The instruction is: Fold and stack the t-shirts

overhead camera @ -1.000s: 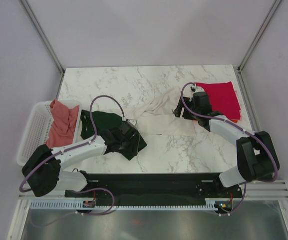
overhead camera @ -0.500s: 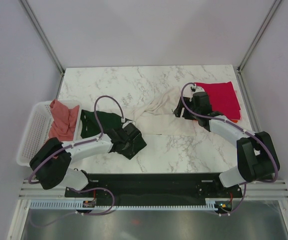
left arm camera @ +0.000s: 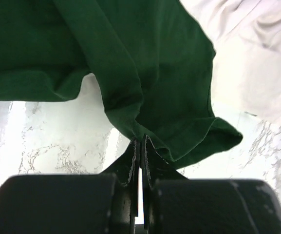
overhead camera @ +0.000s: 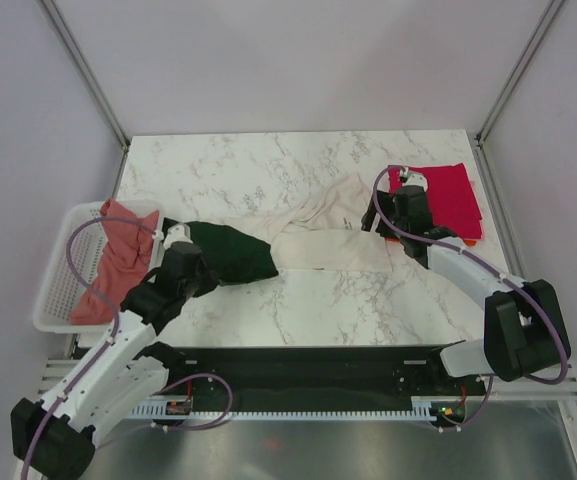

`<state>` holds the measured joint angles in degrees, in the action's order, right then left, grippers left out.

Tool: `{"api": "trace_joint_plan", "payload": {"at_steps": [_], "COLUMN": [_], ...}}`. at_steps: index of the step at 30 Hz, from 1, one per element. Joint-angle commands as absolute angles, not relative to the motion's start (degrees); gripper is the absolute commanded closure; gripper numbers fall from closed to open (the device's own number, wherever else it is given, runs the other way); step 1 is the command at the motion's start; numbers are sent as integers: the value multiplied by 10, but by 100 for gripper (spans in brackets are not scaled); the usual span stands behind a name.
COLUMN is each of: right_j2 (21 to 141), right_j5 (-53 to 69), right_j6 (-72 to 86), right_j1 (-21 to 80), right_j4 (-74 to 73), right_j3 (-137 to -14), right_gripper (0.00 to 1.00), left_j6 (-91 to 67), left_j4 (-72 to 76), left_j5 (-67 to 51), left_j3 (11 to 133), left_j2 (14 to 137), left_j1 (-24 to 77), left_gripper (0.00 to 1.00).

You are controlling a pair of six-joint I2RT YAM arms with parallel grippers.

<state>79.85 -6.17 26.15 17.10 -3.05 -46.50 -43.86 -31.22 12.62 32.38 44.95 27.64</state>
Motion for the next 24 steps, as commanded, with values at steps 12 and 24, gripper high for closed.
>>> {"api": "trace_joint_plan", "payload": {"at_steps": [12, 24], "right_j2": [809, 911], "right_j5": [-105, -95], "right_j6": [287, 296], "right_j1": [159, 171], "right_j4": [-39, -44], "right_j3": [-465, -543], "right_gripper": [13, 25], "left_j6": [-482, -462], "left_j4": [-416, -487], "left_j5": [236, 409], "left_j3": [400, 511], "left_j2": [310, 217], "left_j1": [210, 209], "left_gripper": [98, 98]}}
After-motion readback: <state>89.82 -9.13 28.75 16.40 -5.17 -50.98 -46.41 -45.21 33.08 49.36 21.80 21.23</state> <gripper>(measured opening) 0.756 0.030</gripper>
